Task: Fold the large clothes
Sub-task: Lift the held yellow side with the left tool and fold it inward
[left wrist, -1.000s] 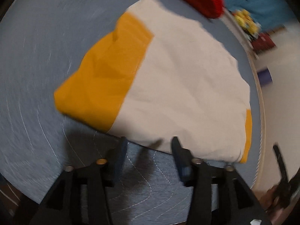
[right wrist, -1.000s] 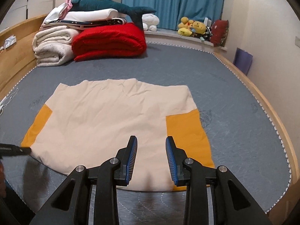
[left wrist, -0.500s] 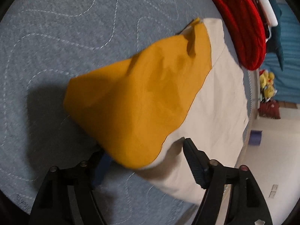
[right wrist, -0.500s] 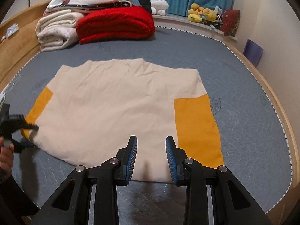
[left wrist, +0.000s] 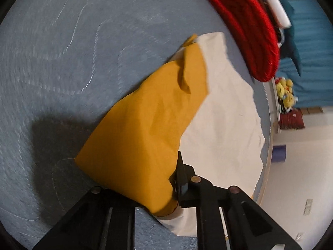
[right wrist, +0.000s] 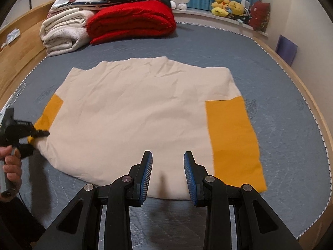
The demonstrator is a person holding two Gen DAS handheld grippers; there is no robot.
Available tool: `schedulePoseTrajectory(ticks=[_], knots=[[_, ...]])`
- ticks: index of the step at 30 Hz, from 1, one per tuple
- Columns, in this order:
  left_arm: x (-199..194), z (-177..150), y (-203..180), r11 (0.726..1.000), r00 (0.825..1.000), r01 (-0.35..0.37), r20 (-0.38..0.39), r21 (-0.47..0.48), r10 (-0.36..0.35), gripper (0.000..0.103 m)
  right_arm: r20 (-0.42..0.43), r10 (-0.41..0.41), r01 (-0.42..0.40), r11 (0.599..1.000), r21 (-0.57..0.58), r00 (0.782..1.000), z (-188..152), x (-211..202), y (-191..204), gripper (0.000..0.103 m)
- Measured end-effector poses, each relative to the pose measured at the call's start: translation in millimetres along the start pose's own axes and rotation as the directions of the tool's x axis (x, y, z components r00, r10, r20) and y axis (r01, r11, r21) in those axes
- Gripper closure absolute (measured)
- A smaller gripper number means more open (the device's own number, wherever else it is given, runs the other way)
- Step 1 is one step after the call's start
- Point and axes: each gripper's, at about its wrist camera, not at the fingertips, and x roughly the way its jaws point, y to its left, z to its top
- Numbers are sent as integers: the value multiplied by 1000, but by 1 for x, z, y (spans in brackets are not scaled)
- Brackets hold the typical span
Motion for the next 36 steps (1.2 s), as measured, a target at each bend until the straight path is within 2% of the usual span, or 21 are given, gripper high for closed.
schedulePoseTrajectory(ticks=[10, 16, 21, 23, 24, 27, 32, 36], knots=[[-63, -5, -12, 995, 994, 42, 93, 92, -50, 92, -14, 64, -65, 996, -69, 998, 1, 13, 49, 70], [-99, -11, 1, 988, 991, -36, 134, 153, 15, 92, 3, 128, -127, 982, -137, 992, 0, 13, 79, 70], [-102, -15, -3, 970, 987, -76, 155, 233, 40, 92, -3, 216, -212, 957, -198, 976, -2, 16, 105, 70], [-100, -18, -11, 959, 985, -89, 169, 270, 44, 92, -63, 206, -215, 951, -224, 977, -5, 32, 112, 70], [-100, -20, -14, 954, 984, -92, 174, 287, 43, 92, -121, 203, -227, 946, -231, 972, -8, 46, 115, 70], [-96, -28, -30, 927, 976, -133, 209, 352, 60, 92, -218, 182, -235, 940, -247, 959, -13, 74, 119, 70], [-94, -39, -50, 887, 963, -169, 264, 430, 56, 92, -213, 178, -228, 945, -233, 961, -9, 82, 119, 70], [-89, -55, -71, 835, 953, -201, 300, 513, 45, 92, -181, 187, -230, 939, -254, 966, -6, 67, 119, 70]])
